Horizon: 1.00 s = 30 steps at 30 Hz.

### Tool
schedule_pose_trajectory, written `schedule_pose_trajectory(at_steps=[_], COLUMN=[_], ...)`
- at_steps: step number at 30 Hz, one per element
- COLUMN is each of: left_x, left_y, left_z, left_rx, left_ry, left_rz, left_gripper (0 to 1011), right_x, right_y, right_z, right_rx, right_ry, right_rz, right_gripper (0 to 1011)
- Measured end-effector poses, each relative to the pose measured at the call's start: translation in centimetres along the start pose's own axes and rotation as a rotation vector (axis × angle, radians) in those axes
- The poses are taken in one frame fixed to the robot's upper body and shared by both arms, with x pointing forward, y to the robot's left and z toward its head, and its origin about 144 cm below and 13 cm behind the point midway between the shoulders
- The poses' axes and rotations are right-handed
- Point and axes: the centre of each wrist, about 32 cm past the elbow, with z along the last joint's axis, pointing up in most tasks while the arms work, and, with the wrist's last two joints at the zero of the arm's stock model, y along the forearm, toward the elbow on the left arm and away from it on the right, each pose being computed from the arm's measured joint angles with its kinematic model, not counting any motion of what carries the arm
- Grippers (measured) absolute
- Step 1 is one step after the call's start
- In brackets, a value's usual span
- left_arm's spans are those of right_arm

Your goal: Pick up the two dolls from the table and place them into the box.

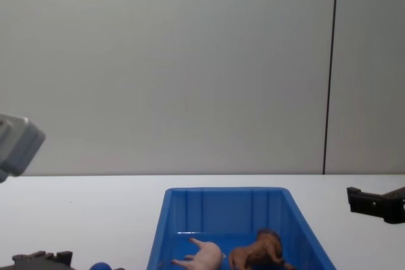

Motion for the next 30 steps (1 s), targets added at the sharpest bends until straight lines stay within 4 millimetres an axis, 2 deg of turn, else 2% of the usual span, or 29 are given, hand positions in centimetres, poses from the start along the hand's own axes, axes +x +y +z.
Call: schedule_pose_trajectory(at_steps=[3, 4, 6, 21, 30], left_x=[0.0, 0.0, 0.0, 0.0, -0.1], left_y=[-0.3, -0.3, -0.5, -1.2, -1.1], left_z=[-0.2, -0.2, -0.3, -0.9, -0.6], left_rx=[0.001, 0.001, 0.001, -0.006, -0.028], left_ry=[-0.001, -0.001, -0.003, -0.009, -0.021], left_rz=[-0.008, -0.010, -0.017, -0.035, -0.034], left_gripper=[918, 868, 835, 358, 276], right_x=[0.0, 0.0, 0.0, 0.0, 0.0], right_y=[0.0, 0.0, 0.0, 0.0, 0.0], right_z=[0.0, 0.0, 0.0, 0.0, 0.0], right_rx=[0.000, 0.000, 0.000, 0.000, 0.000], right_ry=[0.000, 0.000, 0.000, 0.000, 0.000], right_rz=[0.000, 0.000, 0.000, 0.000, 0.000], right_gripper=[1001, 1001, 1001, 1001, 1001])
